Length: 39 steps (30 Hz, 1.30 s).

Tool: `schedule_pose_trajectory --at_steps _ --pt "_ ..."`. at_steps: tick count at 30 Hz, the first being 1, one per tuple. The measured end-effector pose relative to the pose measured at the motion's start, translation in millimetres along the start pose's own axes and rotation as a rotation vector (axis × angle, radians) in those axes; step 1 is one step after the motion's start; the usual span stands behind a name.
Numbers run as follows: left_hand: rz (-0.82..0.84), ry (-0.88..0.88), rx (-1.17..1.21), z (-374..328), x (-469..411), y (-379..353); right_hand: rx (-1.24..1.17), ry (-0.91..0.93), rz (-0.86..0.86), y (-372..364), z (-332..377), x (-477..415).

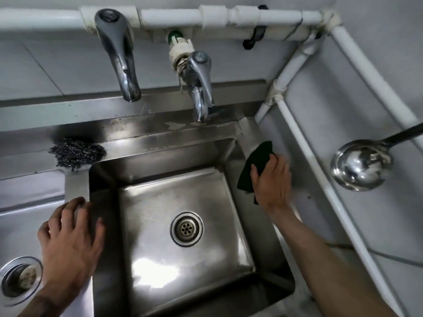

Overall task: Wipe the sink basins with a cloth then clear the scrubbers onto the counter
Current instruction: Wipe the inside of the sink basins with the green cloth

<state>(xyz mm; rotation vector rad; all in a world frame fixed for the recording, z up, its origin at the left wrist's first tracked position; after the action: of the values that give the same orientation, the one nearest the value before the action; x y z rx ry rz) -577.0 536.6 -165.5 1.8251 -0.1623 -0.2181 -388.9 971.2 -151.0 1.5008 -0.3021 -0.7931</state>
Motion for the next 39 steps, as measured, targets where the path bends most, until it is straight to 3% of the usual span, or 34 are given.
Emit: schedule_pose_trajectory --at_steps 10,12,17,25,34,39 --pt "0.106 -0.064 0.026 6.7 14.6 0.5 0.108 -0.185 0.068 59.0 -48.1 190.2" --pt "0.116 -0.091 0.045 7.8 16.0 0.7 0.147 -0.167 0.083 62.3 -43.2 184.5" --pt "0.077 -0.089 0.070 10.8 14.4 -3.7 0.134 0.090 0.147 38.5 -16.3 132.2" --pt "0.029 -0.092 0.074 11.4 13.3 -5.3 -0.101 0.023 0.126 23.7 -38.1 95.4" --pt "0.055 -0.089 0.106 11.7 14.6 -7.2 -0.244 -0.209 0.173 77.0 -79.9 246.0" --pt "0.030 -0.105 0.130 13.7 16.6 -5.5 -0.250 -0.423 0.086 81.8 -70.7 266.0"
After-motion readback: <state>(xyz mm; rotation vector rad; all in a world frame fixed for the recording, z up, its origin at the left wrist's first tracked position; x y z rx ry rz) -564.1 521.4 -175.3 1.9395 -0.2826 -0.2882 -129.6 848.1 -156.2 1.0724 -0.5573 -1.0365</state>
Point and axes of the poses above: each hand's wrist, its own x-axis away from the middle knuckle, its own y-axis out of the back of the hand, z = x × y, the point moved 8 cm from there along -x, towards the middle knuckle, and after that the axes turned 12 degrees about y, right-handed, at the moved point
